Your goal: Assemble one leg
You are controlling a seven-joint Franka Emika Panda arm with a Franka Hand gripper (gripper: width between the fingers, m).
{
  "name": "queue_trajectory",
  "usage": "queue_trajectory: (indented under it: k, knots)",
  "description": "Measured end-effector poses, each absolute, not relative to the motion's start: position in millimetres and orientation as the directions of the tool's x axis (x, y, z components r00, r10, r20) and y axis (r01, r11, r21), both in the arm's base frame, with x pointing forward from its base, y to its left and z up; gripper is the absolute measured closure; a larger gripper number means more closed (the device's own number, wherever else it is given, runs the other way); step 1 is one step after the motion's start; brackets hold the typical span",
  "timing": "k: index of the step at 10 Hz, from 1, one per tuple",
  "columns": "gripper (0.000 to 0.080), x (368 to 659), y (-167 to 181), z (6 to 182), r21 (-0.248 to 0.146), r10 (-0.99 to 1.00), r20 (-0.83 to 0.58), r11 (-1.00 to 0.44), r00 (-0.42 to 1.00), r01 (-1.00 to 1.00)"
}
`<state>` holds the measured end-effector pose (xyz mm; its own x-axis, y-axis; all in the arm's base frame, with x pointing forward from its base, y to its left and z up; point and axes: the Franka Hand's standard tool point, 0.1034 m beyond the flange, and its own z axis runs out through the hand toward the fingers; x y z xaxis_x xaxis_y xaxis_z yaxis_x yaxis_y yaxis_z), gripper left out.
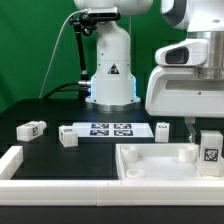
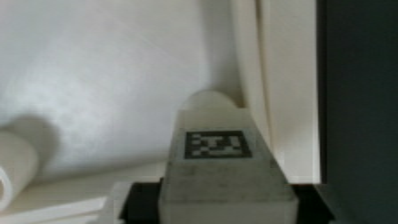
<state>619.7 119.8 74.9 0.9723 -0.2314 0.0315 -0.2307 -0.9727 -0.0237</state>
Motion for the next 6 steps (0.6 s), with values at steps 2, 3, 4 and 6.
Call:
queue_trajectory:
  k: [2, 3, 4, 6]
  knots:
    - [0.0509, 621.2, 120.6, 74.2, -0.067, -0.524, 0.03, -0.851, 0.851, -0.521]
    - [0.0509, 621.2, 120.7, 74.1, -0.074, -0.594, 0.026, -0.803, 0.804, -0.591]
    - [0.0508, 621.2, 120.4, 73.9, -0.088, -0.714, 0.016, -0.699, 0.7, -0.71]
    - [0.0508, 621.4, 118.8, 73.9, -0.114, -0.869, -0.029, -0.488, 0.494, -0.866]
